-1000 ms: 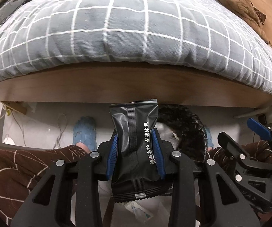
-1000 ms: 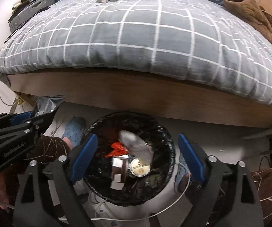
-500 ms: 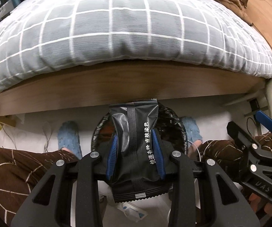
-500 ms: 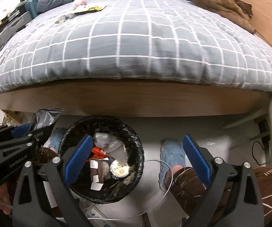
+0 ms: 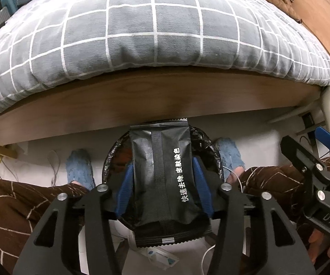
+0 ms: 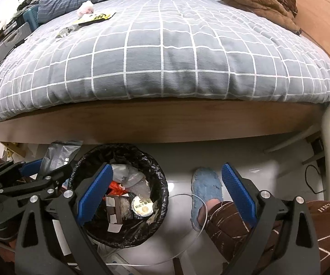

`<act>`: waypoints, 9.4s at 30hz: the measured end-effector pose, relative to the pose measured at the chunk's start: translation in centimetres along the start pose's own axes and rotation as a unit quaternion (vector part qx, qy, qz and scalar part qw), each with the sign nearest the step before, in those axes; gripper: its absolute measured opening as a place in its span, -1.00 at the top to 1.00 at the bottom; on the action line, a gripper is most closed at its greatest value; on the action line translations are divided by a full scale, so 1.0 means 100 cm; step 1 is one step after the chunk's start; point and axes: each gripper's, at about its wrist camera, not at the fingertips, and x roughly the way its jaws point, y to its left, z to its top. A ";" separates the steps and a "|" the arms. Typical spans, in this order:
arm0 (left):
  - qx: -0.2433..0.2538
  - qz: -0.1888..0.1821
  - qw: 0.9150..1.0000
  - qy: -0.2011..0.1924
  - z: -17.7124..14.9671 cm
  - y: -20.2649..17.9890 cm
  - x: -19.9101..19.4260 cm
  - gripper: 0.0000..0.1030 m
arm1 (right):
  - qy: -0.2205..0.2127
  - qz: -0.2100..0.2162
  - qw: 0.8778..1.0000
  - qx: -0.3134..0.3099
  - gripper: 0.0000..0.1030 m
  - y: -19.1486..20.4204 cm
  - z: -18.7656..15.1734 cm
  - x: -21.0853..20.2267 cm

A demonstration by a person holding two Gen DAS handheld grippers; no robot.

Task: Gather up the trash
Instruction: 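Open the left gripper over the bin to drop the black packet, then move both grippers back over the bed toward the yellow wrapper and plastic bag, then grasp the yellow snack wrapper with the right gripper while the left gripper grasps the plastic bag, then lift the yellow wrapper and plastic bag and carry both to the bin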

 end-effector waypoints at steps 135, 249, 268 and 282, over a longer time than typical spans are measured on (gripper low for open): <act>-0.100 0.052 0.977 -0.181 0.351 0.209 -0.011 -0.88 | -0.058 0.068 0.994 -0.070 0.84 0.154 0.332 0.111; -0.065 0.018 0.983 -0.170 0.124 0.086 -0.196 -0.01 | -0.128 0.050 0.989 -0.047 0.84 0.079 0.159 -0.135; -0.075 0.002 0.983 -0.167 0.072 0.071 -0.204 -0.01 | -0.115 0.045 0.991 -0.051 0.84 0.067 0.103 -0.141; -0.070 0.008 0.987 -0.142 0.030 0.065 -0.175 -0.01 | -0.091 0.045 0.994 -0.049 0.84 0.065 0.063 -0.126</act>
